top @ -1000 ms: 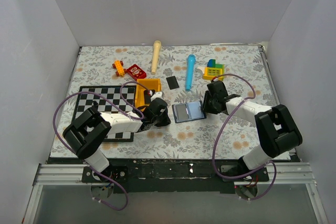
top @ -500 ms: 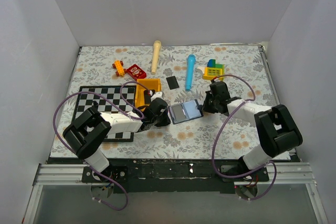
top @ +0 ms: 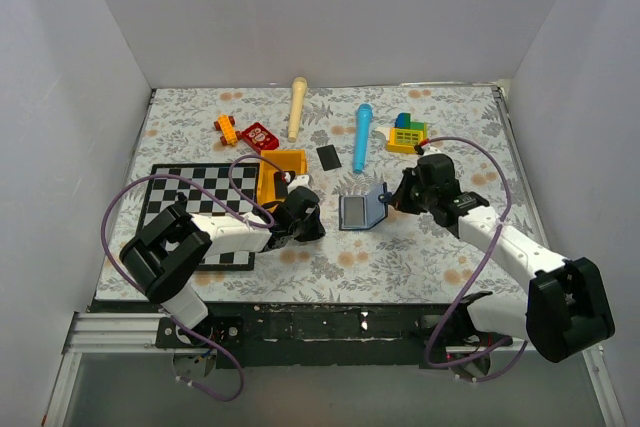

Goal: Put the credit cards into the card holder
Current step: Close the card holder at the center of the board.

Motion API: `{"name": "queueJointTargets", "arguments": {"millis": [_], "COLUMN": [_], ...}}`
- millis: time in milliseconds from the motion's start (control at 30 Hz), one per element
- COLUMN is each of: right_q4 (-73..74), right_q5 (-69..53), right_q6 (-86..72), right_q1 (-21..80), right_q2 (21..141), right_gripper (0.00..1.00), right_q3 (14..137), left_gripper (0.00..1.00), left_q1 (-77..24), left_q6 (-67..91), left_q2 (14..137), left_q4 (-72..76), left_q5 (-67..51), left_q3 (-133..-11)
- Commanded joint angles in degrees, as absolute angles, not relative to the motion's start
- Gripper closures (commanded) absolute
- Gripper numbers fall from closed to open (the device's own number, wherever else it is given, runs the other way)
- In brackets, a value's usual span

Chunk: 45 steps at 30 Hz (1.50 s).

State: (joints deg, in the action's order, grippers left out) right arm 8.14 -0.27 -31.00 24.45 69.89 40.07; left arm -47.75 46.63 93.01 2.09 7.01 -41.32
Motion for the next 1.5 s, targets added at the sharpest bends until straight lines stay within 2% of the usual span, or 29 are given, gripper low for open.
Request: {"name": "queueJointTargets", "arguments": {"millis": [0,500,700,967,1300,1367,1467], "right_q4": [14.7,16.9,13.4,13.0,4.8,3.1,2.4], "right_q5": [-3.0,-15.7,-17.6,-15.2,-13.4,-13.8,-14.8], "right_q6": [-27.3,-23.5,-23.6,-22.5,-24.5,-24.6,-24.9], "right_q1": [24.5,28.3,30.5,36.3,38.3,38.3,38.4], "right_q2": [67.2,67.6,73.4,87.3,98.0,99.4,100.6], "right_gripper": [0.99,0.99,0.99,0.99,0.99,0.93,0.74], "right_q3": [43.8,51.7,53.7,60.6,59.1,59.0,59.4], "left_gripper": [1.0,1.0,1.0,1.0,1.0,1.0,1.0], "left_q1": [-48.1,-48.1,-48.1,-48.1,-48.1,-48.1,-48.1], "left_q6": [45.6,46.1,46.2,46.1,45.9,45.6,45.4], "left_q2": [93.8,92.1,91.7,90.8,89.6,89.6,89.2], "left_q4": [-2.5,-2.5,-2.9,-3.3,-3.9,-4.0,-4.4], "left_q5": [7.6,7.6,7.8,8.1,8.3,8.3,8.2], "left_q3": [-40.5,-39.1,-38.8,-37.8,-37.0,-37.2,-37.2]}}
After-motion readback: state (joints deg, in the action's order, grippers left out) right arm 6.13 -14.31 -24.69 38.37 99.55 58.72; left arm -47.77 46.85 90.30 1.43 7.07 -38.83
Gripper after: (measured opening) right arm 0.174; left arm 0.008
